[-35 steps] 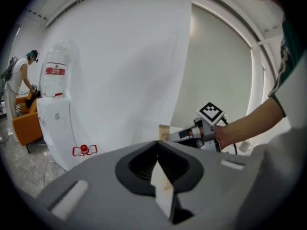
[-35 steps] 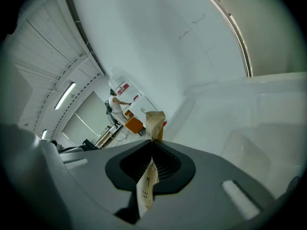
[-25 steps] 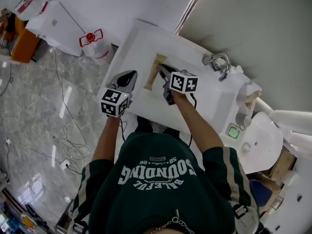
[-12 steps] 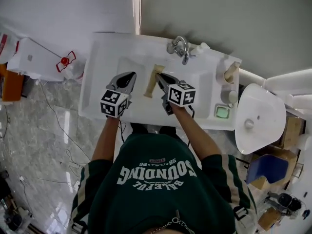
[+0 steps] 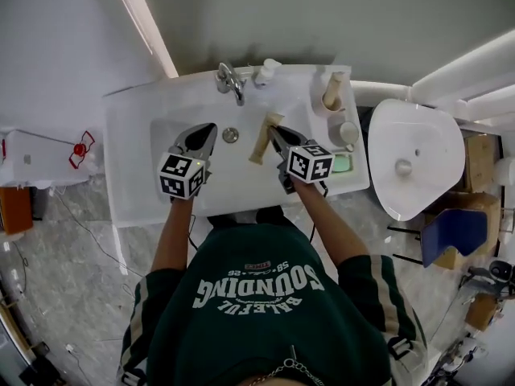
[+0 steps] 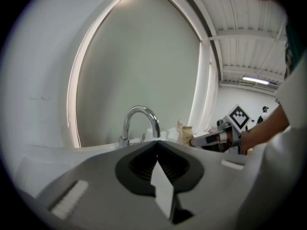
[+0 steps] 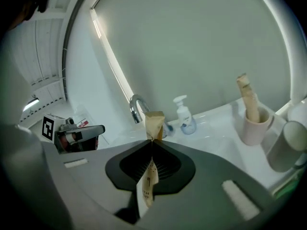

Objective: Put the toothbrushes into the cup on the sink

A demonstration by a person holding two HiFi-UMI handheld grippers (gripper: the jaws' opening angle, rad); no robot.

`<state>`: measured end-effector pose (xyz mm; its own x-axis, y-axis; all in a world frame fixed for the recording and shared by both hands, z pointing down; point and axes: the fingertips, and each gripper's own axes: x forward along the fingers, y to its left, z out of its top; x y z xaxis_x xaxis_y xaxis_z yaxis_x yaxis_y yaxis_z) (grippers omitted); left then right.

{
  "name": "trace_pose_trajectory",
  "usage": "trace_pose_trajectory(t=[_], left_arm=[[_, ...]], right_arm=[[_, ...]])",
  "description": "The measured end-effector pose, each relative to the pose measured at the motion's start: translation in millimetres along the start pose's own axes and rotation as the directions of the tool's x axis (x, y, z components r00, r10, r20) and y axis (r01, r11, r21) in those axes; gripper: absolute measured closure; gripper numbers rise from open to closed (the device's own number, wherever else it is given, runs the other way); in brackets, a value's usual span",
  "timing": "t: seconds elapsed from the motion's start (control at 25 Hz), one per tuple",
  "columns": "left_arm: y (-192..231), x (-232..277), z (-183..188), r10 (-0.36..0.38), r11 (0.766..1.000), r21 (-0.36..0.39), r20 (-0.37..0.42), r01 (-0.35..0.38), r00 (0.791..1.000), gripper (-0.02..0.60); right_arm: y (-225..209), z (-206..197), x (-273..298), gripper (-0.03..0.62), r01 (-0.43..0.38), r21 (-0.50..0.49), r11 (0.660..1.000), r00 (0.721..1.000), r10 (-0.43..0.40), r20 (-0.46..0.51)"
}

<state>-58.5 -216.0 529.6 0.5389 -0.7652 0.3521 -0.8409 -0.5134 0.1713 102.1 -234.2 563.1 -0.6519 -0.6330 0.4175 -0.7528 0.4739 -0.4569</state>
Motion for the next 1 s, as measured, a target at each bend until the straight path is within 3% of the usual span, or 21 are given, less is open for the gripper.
trace_pose_trajectory(t=[0.48, 0.76, 1.0], left_arm=[[-26.1, 33.8, 4.3, -0.042, 0.999, 0.017, -0.026, 0.043, 0.999, 0.531], [-24.3, 32.9, 3.0, -0.022, 1.000, 0.014, -0.033, 0.022, 0.999, 0.531], [-22.2, 33.4, 2.2, -0.005, 1.000, 0.010, -0.036, 0.005, 0.999, 0.531]], right_arm=[[-105.8, 58.3, -80.1, 0.582, 0.177, -0.032, 0.984, 0.976, -0.172, 0.131], [-192.2, 128.9, -154.8, 0.582, 0.361, -0.013, 0.932, 0.896, -0.344, 0.280], [-240.3, 139.3, -183.0, 0.582, 0.460, 0.010, 0.888, 0.840, -0.438, 0.320]])
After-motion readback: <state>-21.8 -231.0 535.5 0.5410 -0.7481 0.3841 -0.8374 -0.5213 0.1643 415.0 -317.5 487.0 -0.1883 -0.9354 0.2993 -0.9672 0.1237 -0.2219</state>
